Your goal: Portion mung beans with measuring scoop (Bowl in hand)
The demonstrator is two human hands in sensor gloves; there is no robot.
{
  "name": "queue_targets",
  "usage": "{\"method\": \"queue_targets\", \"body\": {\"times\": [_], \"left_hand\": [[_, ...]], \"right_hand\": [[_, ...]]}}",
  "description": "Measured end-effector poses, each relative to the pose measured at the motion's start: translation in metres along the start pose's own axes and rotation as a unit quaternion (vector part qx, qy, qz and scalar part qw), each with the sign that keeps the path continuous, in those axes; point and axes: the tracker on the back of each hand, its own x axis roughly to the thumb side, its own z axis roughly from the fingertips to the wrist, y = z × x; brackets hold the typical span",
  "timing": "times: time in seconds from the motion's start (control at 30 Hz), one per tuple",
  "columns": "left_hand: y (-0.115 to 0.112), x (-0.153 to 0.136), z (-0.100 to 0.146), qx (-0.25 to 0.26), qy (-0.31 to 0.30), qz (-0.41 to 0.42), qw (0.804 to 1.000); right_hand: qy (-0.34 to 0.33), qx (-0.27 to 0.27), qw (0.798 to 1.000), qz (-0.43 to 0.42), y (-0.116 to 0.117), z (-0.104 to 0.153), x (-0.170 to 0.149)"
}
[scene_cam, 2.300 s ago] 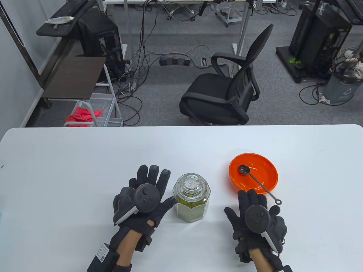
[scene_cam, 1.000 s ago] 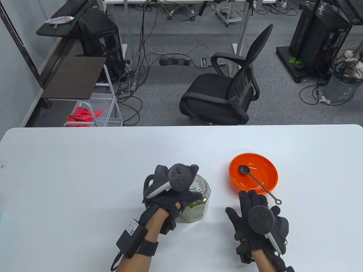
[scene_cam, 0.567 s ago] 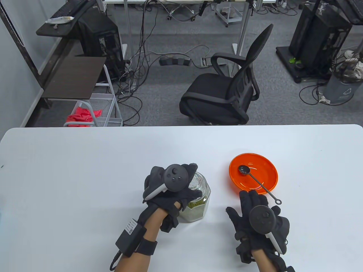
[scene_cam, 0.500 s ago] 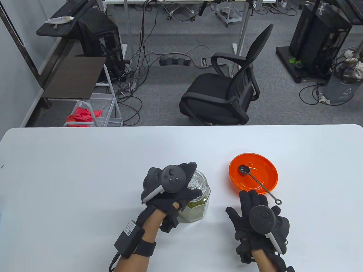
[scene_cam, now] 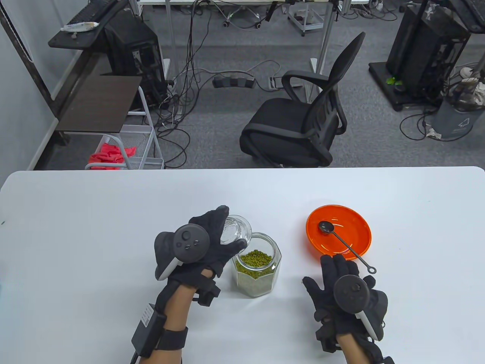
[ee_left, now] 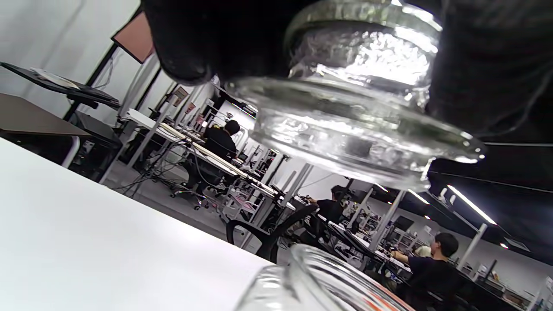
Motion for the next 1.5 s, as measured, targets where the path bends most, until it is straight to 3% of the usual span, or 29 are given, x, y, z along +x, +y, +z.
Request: {"method": "queue_targets", "body": {"times": [0.27, 0.63, 1.17, 1.5], "left_hand": [[0.007, -0.045, 0.014, 0.01, 0.059, 0.007, 0.998], [-0.006, -0.082, 0.018, -0.004, 0.1, -0.004, 0.995], [-0.052, -0.13, 0.002, -0.083, 0.165, -0.053, 0.981], [-0.08, -0.143, 0.004, -0.143, 0.185, -0.078, 0.969]], "right_hand": [[0.002, 0.002, 1.0, 0.0, 0.0, 0.0, 0.0], [0.008, -0.001, 1.0, -0.003, -0.001, 0.0, -0.001], [0.017, 0.002, 1.0, -0.002, -0.001, -0.001, -0.003], [0.025, 0.003, 1.0, -0.004, -0.002, -0.002, -0.005]]}}
